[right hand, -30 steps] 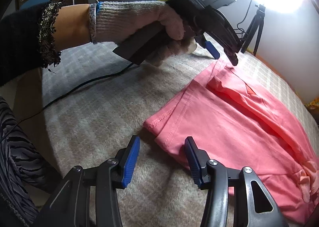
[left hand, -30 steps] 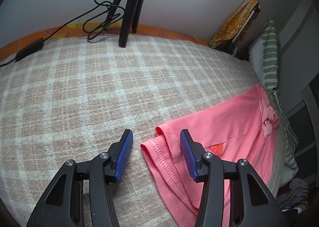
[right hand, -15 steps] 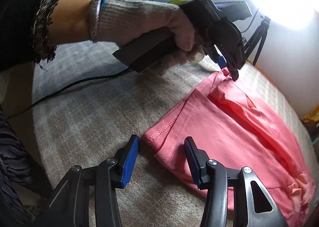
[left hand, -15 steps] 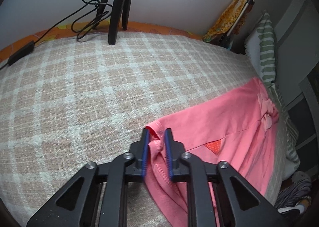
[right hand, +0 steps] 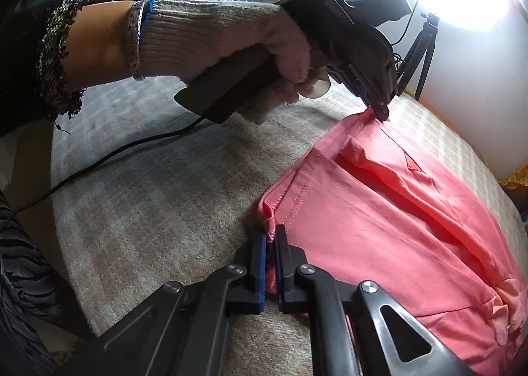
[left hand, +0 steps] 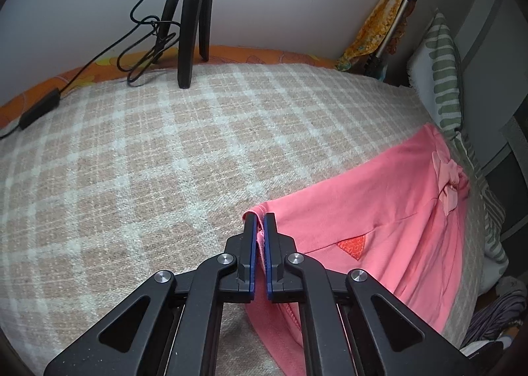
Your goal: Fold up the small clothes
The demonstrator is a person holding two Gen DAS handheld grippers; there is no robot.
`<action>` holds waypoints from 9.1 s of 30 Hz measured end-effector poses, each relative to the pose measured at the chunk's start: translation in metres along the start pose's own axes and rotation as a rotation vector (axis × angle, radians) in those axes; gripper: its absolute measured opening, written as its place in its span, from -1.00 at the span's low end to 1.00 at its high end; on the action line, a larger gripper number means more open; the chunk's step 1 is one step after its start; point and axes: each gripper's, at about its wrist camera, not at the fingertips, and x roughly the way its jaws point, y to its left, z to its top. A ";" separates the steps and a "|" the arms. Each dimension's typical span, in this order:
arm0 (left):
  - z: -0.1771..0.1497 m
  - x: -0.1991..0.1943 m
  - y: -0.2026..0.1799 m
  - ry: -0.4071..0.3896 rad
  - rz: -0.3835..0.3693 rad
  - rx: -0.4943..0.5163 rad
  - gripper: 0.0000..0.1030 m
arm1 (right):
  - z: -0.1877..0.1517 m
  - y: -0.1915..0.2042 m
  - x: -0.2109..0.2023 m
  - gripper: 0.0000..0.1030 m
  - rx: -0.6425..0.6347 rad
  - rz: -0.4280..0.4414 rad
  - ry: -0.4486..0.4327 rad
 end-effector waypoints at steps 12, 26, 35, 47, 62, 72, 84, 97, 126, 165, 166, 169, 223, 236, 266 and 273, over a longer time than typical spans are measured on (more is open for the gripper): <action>0.002 -0.001 0.014 0.035 -0.003 -0.041 -0.30 | -0.008 -0.014 -0.017 -0.37 0.021 0.114 -0.032; -0.004 0.000 0.016 0.032 0.022 -0.003 -0.91 | -0.019 -0.012 -0.016 -0.33 -0.032 0.066 -0.034; -0.003 0.002 0.014 0.024 0.029 -0.016 -0.96 | -0.008 -0.006 -0.002 -0.82 -0.053 0.004 -0.032; 0.004 -0.008 0.013 -0.011 0.005 -0.043 -0.98 | -0.001 -0.027 -0.014 -0.98 0.050 0.032 -0.075; 0.012 0.010 0.001 0.035 0.055 0.010 -0.62 | -0.003 -0.028 -0.026 -0.98 0.062 0.038 -0.076; 0.005 0.018 -0.012 0.041 0.031 0.058 -0.96 | -0.002 -0.030 -0.029 -0.98 0.093 0.022 -0.070; 0.034 0.001 -0.023 0.005 0.041 0.013 -0.97 | -0.001 -0.053 -0.057 -0.98 0.196 0.016 -0.154; 0.079 0.015 -0.095 0.001 0.033 0.104 -0.97 | -0.030 -0.113 -0.091 -0.98 0.404 -0.026 -0.234; 0.113 0.093 -0.243 0.087 0.027 0.266 -0.41 | -0.130 -0.216 -0.119 -0.18 0.751 -0.206 -0.170; 0.011 0.020 -0.192 0.004 0.038 0.286 -0.40 | -0.122 -0.290 -0.093 -0.30 0.905 0.033 -0.188; 0.001 0.012 -0.199 0.000 0.001 0.287 -0.40 | -0.120 -0.298 -0.091 -0.31 0.912 0.055 -0.194; -0.023 -0.005 -0.221 -0.001 -0.091 0.315 -0.40 | -0.105 -0.323 -0.081 -0.31 0.903 0.117 -0.198; -0.079 -0.017 -0.291 0.041 -0.312 0.468 -0.42 | -0.043 -0.397 -0.006 -0.47 0.610 -0.049 0.046; -0.008 -0.028 -0.173 -0.009 -0.132 0.171 -0.30 | -0.079 -0.269 -0.118 -0.34 0.512 0.035 -0.116; 0.023 0.054 -0.130 0.048 -0.122 -0.091 -0.86 | -0.105 -0.103 -0.039 -0.06 0.102 -0.186 0.034; 0.038 0.044 -0.143 0.007 -0.111 -0.076 -0.94 | -0.103 -0.120 -0.046 -0.85 0.143 -0.181 0.018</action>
